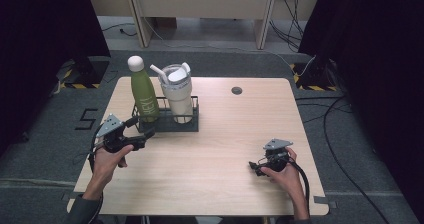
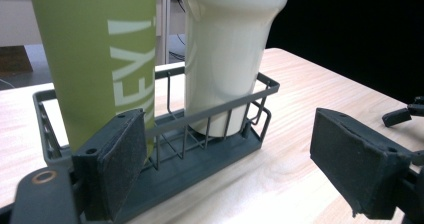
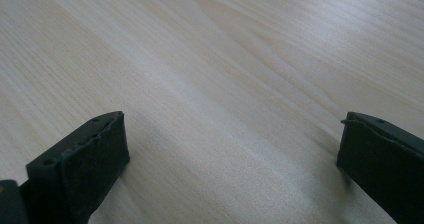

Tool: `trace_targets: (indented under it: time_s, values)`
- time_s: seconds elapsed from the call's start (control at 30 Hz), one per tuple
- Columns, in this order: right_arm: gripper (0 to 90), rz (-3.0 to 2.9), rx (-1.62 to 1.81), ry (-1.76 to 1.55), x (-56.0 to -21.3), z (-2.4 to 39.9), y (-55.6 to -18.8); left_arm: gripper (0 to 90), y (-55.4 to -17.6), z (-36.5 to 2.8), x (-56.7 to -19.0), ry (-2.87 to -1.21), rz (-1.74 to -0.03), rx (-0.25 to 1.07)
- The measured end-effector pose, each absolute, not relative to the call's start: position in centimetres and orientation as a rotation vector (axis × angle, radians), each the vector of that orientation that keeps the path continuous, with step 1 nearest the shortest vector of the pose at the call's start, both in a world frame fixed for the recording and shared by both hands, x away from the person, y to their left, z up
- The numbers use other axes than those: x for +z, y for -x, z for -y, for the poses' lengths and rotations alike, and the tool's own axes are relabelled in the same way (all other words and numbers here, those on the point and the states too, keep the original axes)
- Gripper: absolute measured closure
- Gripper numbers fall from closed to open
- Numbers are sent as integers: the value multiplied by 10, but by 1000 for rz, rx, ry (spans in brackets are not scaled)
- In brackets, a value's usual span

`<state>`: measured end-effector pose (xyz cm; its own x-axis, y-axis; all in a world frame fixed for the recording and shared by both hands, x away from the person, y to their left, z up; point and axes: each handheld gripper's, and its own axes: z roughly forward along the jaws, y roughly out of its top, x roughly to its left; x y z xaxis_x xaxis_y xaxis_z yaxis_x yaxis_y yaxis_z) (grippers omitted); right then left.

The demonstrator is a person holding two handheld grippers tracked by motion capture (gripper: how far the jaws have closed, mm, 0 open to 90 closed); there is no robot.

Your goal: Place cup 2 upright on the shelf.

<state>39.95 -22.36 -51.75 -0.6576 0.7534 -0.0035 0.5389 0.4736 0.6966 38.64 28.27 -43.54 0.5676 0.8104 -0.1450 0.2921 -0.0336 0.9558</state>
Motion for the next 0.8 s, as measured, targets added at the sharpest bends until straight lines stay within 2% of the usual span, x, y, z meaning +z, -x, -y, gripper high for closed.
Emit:
trace_targets:
  time_s: [0.8]
  values:
    - [4,-2415,977,-1095,-517,224,-400,147,-370,-274,-457,-1648,-929,481]
